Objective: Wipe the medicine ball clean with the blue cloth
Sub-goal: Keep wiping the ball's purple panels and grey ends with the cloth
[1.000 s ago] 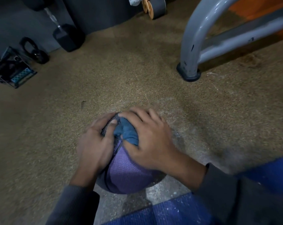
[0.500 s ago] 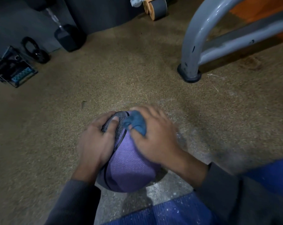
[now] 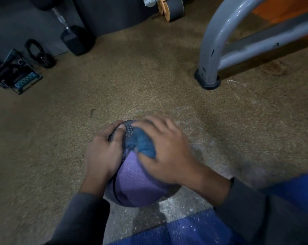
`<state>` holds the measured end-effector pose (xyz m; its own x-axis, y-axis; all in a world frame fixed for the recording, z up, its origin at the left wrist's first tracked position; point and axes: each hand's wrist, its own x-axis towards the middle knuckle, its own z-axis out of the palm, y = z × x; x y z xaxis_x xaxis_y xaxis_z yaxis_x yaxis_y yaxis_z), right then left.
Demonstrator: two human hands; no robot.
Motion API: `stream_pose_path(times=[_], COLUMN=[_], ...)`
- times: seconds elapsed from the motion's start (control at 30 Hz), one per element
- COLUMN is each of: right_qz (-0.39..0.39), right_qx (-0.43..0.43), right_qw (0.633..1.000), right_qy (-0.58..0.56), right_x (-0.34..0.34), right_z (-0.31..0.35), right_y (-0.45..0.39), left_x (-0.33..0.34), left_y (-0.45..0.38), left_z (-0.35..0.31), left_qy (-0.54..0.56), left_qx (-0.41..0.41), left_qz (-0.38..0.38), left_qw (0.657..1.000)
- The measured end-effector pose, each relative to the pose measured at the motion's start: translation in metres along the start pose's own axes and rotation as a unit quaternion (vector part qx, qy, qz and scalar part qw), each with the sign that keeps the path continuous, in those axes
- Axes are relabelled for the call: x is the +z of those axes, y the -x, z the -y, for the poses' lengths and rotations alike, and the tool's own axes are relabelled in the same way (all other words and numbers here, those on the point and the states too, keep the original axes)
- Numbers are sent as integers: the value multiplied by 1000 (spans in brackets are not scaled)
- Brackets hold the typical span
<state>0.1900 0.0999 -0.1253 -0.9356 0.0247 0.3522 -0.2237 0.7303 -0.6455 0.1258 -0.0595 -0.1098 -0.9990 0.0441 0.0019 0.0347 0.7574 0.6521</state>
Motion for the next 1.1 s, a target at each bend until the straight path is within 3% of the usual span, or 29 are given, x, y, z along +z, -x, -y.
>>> stream_pose_path(times=[0.07,0.17,0.3,0.37,0.43,0.5,0.6,0.7,0.8,0.87,0.93,1.0,1.1], right_qz=[6,75,107,85,30,-22,-13,33,60,43,-10,-40,-10], right_qx=[-12,78,272,326,276,129,-27,83,278,323,268,135,22], right_qw=[1000,993,923,910,944,986,999,990,923,908,944,984,999], right_qy=[11,-48,-250,-242,-178,-103,-30,-105,-258,-263,-194,-105,-30], right_x=[0,3,14,17,18,9,2,9,22,22,20,12,5], right_z=[7,-11,-55,-57,-46,-21,-5,-25,-57,-58,-47,-21,0], right_y=[-12,-45,-56,-42,-18,-1,-8,-34,-44,-32,-12,-1,-12], left_x=[0,1,5,5,3,2,3,1,2,3,2,3,4], left_y=[2,13,27,23,17,12,16,27,31,28,23,18,19], left_z=[-4,-4,-2,0,0,-2,-7,-6,-4,-4,-5,-8,-10], left_qy=[-3,-49,-50,-41,-34,-31,-35,-41,-31,-27,-24,-20,-40], left_qx=[3,8,9,-13,-29,-40,-15,15,6,-20,-39,-44,-26], left_qz=[-3,-21,-68,-68,-55,-46,-45,-54,-75,-78,-71,-59,-49], left_qw=[1000,999,996,997,997,998,998,998,997,996,996,997,998])
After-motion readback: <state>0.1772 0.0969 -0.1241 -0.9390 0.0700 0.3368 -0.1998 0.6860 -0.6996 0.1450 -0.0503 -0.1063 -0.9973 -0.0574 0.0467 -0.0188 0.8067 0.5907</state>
